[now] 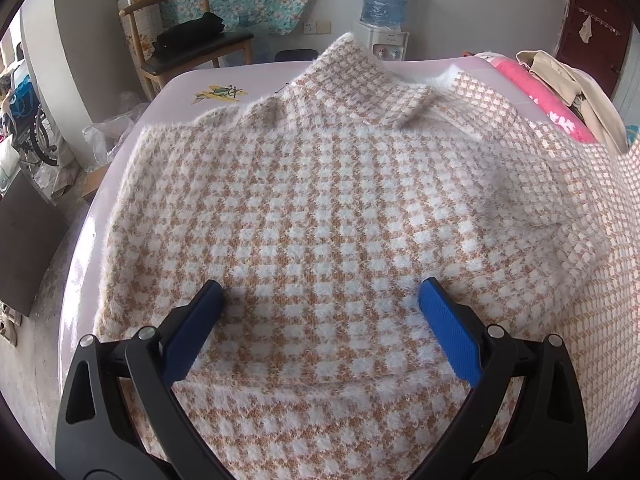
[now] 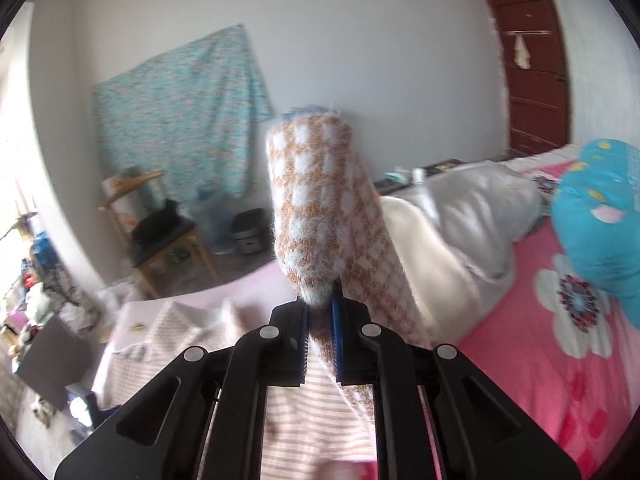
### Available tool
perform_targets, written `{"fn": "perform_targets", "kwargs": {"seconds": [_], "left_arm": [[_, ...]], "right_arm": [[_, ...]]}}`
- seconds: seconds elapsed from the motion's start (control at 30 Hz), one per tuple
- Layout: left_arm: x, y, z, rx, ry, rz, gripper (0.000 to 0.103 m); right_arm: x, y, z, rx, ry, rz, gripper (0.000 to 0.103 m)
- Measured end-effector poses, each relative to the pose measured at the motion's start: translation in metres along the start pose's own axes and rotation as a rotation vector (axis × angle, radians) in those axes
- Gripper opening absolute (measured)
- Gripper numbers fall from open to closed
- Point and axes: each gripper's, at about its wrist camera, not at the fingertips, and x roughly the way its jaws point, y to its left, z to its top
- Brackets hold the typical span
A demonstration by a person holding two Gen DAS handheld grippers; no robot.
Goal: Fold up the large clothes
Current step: 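Lift the sleeve and lay it across the coat body, open right gripper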
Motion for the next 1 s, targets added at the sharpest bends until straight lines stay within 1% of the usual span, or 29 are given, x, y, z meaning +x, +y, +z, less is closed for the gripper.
{"fn": "perform_targets", "kwargs": {"seconds": [0.07,0.13,0.2,0.3,0.37,0.43,0.5,0.57,0.6,0.63,0.7,0.73,0.77,0.8,0.83,0.87,0.9,0.97,1.0], "left_arm": [[-0.003,0.004,0.002,-0.016,0.004,-0.034,0.095],[-0.012,0.014,0.005,-0.057,-0.005,-0.062,0.095],[-0.027,0.026,0.008,-0.089,-0.037,-0.07,0.095],[-0.057,0.048,0.011,-0.122,-0.108,-0.091,0.095],[-0.075,0.062,0.01,-0.141,-0.148,-0.104,0.095],[-0.09,0.073,0.004,-0.156,-0.171,-0.12,0.095],[-0.098,0.08,-0.003,-0.157,-0.177,-0.134,0.095],[-0.099,0.085,-0.006,-0.151,-0.174,-0.146,0.095],[-0.099,0.084,-0.012,-0.15,-0.171,-0.164,0.095],[-0.098,0.085,-0.013,-0.153,-0.168,-0.181,0.094],[-0.095,0.087,-0.015,-0.161,-0.157,-0.219,0.092],[-0.097,0.089,-0.02,-0.165,-0.157,-0.233,0.091],[-0.094,0.09,-0.018,-0.165,-0.153,-0.242,0.09],[-0.09,0.091,-0.016,-0.163,-0.15,-0.25,0.086],[-0.085,0.091,-0.013,-0.163,-0.144,-0.258,0.083],[-0.08,0.091,-0.009,-0.165,-0.136,-0.269,0.082],[-0.073,0.092,-0.003,-0.167,-0.128,-0.284,0.079],[-0.057,0.092,0.011,-0.182,-0.107,-0.304,0.077],[-0.05,0.092,0.016,-0.194,-0.097,-0.308,0.075]], "right_arm": [[0.007,0.022,0.004,-0.013,0.001,0.061,0.009],[0.015,0.047,0.007,-0.034,0.004,0.115,0.009],[0.022,0.073,0.008,-0.06,0.005,0.165,0.009],[0.034,0.117,0.004,-0.102,0.015,0.242,0.009],[0.045,0.145,-0.004,-0.122,0.037,0.302,0.009],[0.058,0.173,-0.018,-0.145,0.072,0.353,0.009],[0.077,0.202,-0.038,-0.185,0.14,0.395,0.01],[0.097,0.231,-0.066,-0.217,0.245,0.432,0.012],[0.11,0.243,-0.084,-0.244,0.332,0.463,0.015],[0.124,0.251,-0.104,-0.266,0.444,0.496,0.017],[0.145,0.252,-0.14,-0.253,0.624,0.532,0.024],[0.15,0.246,-0.154,-0.24,0.69,0.539,0.025],[0.151,0.233,-0.163,-0.212,0.716,0.549,0.029],[0.148,0.218,-0.165,-0.185,0.71,0.542,0.039],[0.143,0.203,-0.163,-0.168,0.686,0.524,0.045],[0.136,0.182,-0.159,-0.149,0.652,0.5,0.051],[0.13,0.162,-0.154,-0.126,0.625,0.48,0.052],[0.117,0.124,-0.144,-0.071,0.59,0.447,0.052],[0.112,0.105,-0.139,-0.059,0.568,0.4,0.054]]}}
